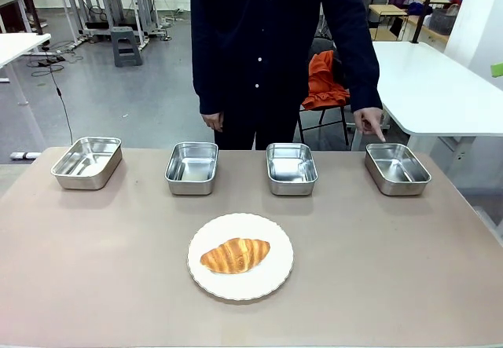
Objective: Place the bread in the container.
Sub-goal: Place the Butter Roll into the Airtight Container indicated by the human.
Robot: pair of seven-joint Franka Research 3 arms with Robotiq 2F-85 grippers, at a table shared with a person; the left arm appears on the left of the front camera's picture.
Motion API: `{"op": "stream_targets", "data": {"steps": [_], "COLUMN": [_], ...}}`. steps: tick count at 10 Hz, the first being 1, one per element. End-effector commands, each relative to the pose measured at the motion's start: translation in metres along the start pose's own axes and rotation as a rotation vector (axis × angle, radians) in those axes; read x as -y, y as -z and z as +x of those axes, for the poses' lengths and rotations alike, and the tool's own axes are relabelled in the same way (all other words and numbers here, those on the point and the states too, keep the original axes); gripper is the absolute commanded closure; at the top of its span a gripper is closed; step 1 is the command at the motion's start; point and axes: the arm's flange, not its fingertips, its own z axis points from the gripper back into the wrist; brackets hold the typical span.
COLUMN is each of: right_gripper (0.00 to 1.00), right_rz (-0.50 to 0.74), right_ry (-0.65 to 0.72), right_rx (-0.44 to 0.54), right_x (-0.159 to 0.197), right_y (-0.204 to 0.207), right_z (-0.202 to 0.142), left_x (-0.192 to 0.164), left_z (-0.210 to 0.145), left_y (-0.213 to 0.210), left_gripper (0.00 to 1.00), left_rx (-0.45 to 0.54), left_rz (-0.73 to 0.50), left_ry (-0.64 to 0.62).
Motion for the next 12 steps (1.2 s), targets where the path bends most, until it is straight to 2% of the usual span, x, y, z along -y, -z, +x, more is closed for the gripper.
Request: {"op": "stream_targets", "data": {"steps": [1, 11, 12], "right_gripper": [0.00, 0.00, 0.00], "right_rz": [0.007, 0.000, -0.009], "right_ry": [-0.007, 0.000, -0.068], "right_rx": [0.017, 0.000, -0.018], "right_x": [0.002, 0.000, -0.024], "right_y": [0.001, 0.000, 0.009], "right_z": [0.001, 0.000, 0.018], "left_x": [0.001, 0.001, 0.001], "left_z": [0.000, 0.000, 0.000], "left_y": [-0.001, -0.001, -0.001], "left_gripper": [0.00, 0.00, 0.00], "left_rx": [0.009, 0.009, 0.009], "left_rz": [-0.001, -0.001, -0.001], "left_ry": [0.001, 0.001, 0.001]}}
